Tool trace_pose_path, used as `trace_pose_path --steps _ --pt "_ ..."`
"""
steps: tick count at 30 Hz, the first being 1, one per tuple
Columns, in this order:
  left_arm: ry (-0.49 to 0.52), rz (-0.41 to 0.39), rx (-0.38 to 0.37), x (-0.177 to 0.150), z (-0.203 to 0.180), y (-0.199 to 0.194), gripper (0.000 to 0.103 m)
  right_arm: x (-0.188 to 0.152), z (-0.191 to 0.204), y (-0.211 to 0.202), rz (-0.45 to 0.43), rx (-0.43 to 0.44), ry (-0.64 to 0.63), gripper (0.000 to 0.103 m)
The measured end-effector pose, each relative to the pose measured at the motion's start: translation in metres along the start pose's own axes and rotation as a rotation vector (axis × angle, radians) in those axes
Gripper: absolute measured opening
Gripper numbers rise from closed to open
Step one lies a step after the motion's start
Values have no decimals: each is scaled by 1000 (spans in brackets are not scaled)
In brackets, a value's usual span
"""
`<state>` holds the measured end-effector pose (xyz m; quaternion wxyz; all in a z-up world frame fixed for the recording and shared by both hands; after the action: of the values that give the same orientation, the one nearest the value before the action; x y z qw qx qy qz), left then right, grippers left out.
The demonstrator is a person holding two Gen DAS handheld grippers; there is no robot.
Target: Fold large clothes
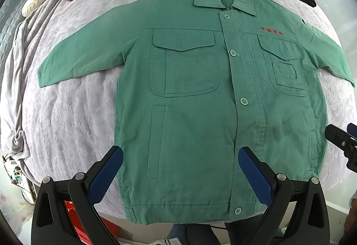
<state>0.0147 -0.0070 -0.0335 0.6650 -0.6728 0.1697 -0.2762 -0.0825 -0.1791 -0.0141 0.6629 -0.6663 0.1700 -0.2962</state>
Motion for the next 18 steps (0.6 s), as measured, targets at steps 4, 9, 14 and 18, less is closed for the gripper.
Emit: trace_pose_path --steps 4,9,14,18 --pt "0 -1 1 1 2 1 103 0 0 0 0 0 0 103" --pt "0 1 1 1 2 0 103 3 1 0 -1 -1 -5 103" --pt "2 -1 1 2 4 0 103 4 2 -1 -5 -4 -8 103" --pt "1 1 3 4 3 1 103 4 2 -1 -5 -4 -9 103"
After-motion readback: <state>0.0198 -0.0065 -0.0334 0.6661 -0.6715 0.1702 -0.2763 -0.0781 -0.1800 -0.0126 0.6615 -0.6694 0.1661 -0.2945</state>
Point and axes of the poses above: each gripper's, at about its wrist camera, not at the fingertips, and y roughly the way its jaws point, z to its left, x to its top, the point moved 5 cm from there along y, roughly the way its jaws point, and after that the axes turned 1 degree about -y, right-handed, at the moved point
